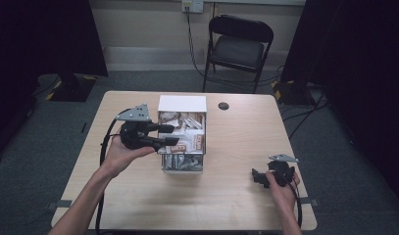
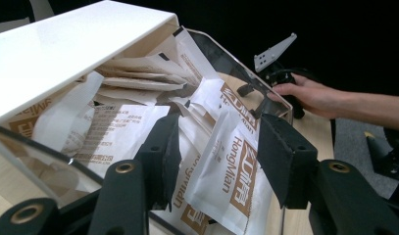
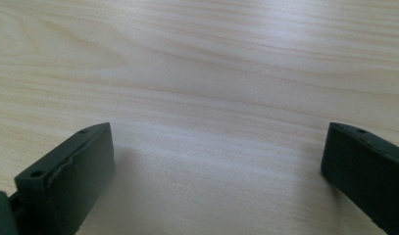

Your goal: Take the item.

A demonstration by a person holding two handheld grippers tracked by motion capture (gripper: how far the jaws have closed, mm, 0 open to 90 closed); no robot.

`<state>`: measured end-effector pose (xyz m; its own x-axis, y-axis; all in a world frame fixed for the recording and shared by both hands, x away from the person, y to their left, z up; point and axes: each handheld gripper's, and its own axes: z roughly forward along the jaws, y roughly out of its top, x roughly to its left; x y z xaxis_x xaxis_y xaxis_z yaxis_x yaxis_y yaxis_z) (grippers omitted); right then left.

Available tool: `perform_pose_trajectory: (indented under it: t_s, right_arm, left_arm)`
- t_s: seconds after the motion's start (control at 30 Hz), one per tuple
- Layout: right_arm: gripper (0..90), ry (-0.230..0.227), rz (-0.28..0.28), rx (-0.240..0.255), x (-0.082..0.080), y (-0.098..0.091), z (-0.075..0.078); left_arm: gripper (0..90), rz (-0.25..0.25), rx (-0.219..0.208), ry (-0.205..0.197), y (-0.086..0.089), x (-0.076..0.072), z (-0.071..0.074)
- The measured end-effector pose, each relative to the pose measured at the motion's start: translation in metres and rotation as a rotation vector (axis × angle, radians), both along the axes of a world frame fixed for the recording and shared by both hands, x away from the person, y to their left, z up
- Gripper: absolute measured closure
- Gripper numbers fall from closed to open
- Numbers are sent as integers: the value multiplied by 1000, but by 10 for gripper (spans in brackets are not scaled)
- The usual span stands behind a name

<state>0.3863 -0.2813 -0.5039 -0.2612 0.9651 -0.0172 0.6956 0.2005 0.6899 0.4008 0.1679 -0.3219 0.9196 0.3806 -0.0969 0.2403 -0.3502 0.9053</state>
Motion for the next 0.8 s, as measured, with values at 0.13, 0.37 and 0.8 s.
perform_pose_trajectory:
  t_s: [0.13,0.37,0.8]
  right_arm:
    - [0,0,0,0,0,0,0]
    - [0,0,0,0,0,0,0]
    - [0,0,2,0,0,0,0]
  left_arm:
    - [520,6,11,0,-1,0,0]
    - [591,-22,20,3,-3,-3,1]
    - [674,-36,46,4,-3,-3,0]
